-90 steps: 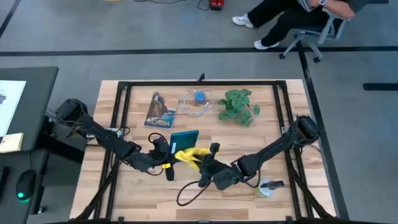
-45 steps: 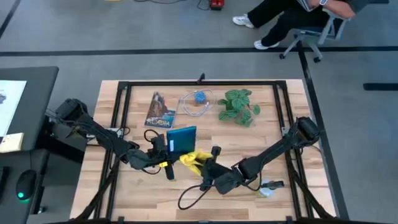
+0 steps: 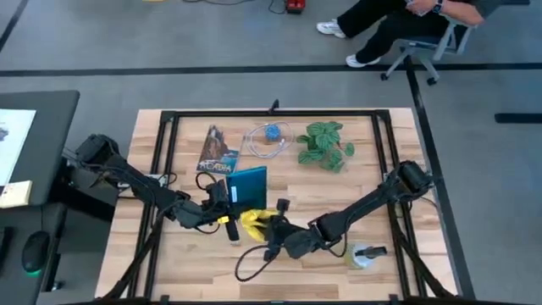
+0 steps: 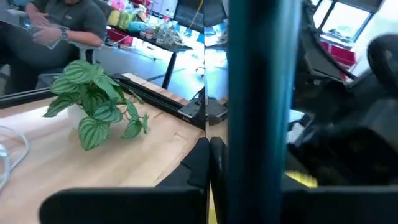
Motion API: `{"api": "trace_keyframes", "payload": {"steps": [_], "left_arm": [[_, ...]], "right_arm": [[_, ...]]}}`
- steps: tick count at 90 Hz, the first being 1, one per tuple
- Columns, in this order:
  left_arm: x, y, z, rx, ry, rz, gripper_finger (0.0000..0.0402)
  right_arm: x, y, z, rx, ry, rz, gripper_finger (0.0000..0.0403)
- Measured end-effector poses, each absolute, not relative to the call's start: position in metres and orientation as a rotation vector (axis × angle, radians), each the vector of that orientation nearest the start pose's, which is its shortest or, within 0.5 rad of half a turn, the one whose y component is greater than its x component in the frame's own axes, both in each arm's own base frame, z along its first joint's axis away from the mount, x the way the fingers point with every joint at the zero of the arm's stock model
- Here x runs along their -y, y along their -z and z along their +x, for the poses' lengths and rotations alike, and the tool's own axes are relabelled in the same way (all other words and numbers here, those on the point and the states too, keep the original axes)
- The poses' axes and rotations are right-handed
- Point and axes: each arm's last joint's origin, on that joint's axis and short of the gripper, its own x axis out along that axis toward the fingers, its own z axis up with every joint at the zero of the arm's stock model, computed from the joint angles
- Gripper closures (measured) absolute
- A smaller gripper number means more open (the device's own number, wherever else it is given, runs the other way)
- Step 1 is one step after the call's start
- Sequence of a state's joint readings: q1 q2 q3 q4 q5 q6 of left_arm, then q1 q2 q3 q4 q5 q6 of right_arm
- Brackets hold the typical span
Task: Clean tablet
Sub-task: Wipe the back of the tablet using microfiber towel
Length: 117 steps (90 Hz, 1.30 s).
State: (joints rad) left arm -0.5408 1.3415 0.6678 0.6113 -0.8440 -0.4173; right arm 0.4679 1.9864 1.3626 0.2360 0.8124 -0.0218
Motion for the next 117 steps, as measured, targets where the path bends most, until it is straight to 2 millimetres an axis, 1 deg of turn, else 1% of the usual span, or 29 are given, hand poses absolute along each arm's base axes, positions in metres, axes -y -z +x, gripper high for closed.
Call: {"api": "trace_keyframes", "payload": {"steps": [10,23,31,47,60,69,87,108,117], "left_arm": [[0.123,-0.251,0.248,0.025,-0.307,-0.372,0.0391],[0.124,-0.249,0.247,0.015,-0.312,-0.358,0.0391],[0.126,-0.25,0.246,0.014,-0.307,-0.345,0.0391],[0.128,-0.249,0.245,0.01,-0.3,-0.338,0.0391],[0.129,-0.249,0.245,0.009,-0.297,-0.338,0.0391],[0.129,-0.249,0.244,0.011,-0.289,-0.341,0.0391],[0.128,-0.249,0.245,0.011,-0.299,-0.343,0.0391],[0.127,-0.25,0.246,0.018,-0.299,-0.355,0.0391],[0.127,-0.249,0.246,0.015,-0.299,-0.352,0.0391]], "right_arm": [[-0.181,-0.217,0.409,-0.322,0.34,-0.232,0.039],[-0.18,-0.216,0.408,-0.341,0.369,-0.215,0.039],[-0.184,-0.22,0.403,-0.333,0.424,-0.236,0.039],[-0.19,-0.235,0.388,-0.325,0.516,-0.273,0.039],[-0.193,-0.239,0.385,-0.299,0.55,-0.281,0.039],[-0.191,-0.241,0.389,-0.298,0.517,-0.294,0.039],[-0.175,-0.241,0.404,-0.297,0.37,-0.284,0.039],[-0.162,-0.246,0.415,-0.264,0.233,-0.325,0.039],[-0.157,-0.245,0.417,-0.268,0.228,-0.331,0.039]]}}
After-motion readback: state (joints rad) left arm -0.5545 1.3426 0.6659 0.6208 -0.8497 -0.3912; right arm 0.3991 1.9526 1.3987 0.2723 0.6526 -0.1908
